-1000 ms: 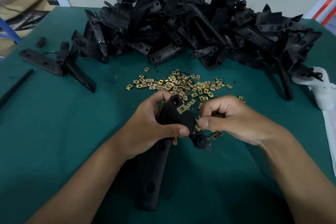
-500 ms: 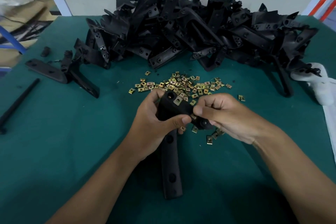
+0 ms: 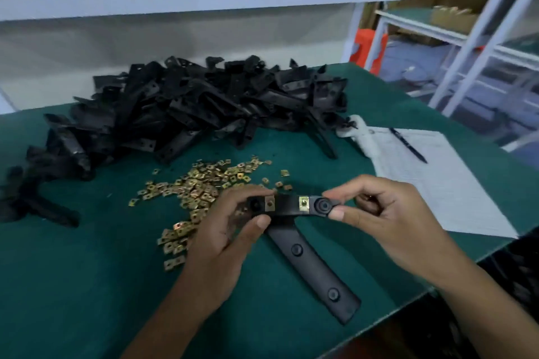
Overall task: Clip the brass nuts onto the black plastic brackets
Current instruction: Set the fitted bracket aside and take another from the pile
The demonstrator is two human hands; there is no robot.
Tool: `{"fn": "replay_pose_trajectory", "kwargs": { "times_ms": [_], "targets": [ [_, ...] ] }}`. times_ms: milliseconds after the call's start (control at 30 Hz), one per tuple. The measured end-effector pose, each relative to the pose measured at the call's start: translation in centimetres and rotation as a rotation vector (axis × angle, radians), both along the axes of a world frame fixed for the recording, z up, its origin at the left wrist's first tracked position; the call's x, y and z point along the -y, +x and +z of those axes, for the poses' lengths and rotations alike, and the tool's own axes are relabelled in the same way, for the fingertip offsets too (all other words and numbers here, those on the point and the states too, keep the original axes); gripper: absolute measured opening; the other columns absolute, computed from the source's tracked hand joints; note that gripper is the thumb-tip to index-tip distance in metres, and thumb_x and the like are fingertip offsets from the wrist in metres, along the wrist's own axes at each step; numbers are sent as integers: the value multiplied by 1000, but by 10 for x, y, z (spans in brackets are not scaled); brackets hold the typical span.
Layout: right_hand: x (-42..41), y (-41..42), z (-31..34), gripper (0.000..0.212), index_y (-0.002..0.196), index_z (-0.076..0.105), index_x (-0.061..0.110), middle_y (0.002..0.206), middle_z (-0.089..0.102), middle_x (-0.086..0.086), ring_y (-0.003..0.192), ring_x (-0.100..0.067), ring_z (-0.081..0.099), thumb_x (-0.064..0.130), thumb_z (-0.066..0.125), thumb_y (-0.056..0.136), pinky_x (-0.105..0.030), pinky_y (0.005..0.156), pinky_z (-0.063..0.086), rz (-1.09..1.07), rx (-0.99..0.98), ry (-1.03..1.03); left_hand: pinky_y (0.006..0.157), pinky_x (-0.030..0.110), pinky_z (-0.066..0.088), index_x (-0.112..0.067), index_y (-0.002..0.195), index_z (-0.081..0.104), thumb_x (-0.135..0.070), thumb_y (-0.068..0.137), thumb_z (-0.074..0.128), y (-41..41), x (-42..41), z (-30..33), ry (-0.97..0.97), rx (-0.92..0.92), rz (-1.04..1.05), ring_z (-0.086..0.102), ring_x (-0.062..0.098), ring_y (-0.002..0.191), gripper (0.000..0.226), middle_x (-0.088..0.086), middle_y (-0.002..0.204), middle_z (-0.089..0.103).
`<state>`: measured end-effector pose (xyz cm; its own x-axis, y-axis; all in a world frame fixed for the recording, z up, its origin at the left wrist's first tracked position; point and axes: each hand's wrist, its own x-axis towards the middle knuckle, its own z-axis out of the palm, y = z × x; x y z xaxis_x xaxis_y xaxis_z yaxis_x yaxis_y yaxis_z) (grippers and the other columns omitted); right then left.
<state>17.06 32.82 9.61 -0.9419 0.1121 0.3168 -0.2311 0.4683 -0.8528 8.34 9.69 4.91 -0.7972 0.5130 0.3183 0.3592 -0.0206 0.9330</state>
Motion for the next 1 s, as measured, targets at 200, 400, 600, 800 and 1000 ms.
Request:
{"fn": "replay_pose_trajectory", "kwargs": {
  "times_ms": [200,400,600,800,1000],
  "targets": [
    [-63,109,15,14,92,79,37,66,64,-8,58,-26,46,41,81,79,-27,58,37,-268,-61,-5,96,10,38,-45,110,63,-43,87,63,38,-88,30,-96,-296,-233,56,6,120,22,-21,120,60],
    [-106,211,35,22,87,79,36,85,71,-15,69,-9,62,18,77,75,-20,62,49,-496,-81,-28,97,16,38,-39,107,65,-37,88,67,97,-183,36,-4,-413,-444,55,9,115,20,-22,112,60],
    [-132,280,34,18,88,79,34,83,72,-6,70,-1,62,22,77,76,-14,65,47,-687,-28,20,101,12,30,-41,107,65,-38,87,69,144,-242,34,2,-493,-512,48,11,120,20,-19,117,54],
    [-144,302,28,14,91,77,23,80,73,7,67,4,61,17,77,78,-7,63,44,-757,7,77,100,13,32,-44,113,60,-46,89,60,161,-266,27,-10,-529,-522,45,8,120,24,-25,120,50],
    [-164,297,-3,21,96,69,43,96,69,32,80,3,63,31,79,82,-14,66,47,-1019,200,149,118,30,1,-41,155,-16,-62,94,53,158,-262,-11,-488,-502,-591,-10,-10,140,94,-28,155,-6]
  ]
}}
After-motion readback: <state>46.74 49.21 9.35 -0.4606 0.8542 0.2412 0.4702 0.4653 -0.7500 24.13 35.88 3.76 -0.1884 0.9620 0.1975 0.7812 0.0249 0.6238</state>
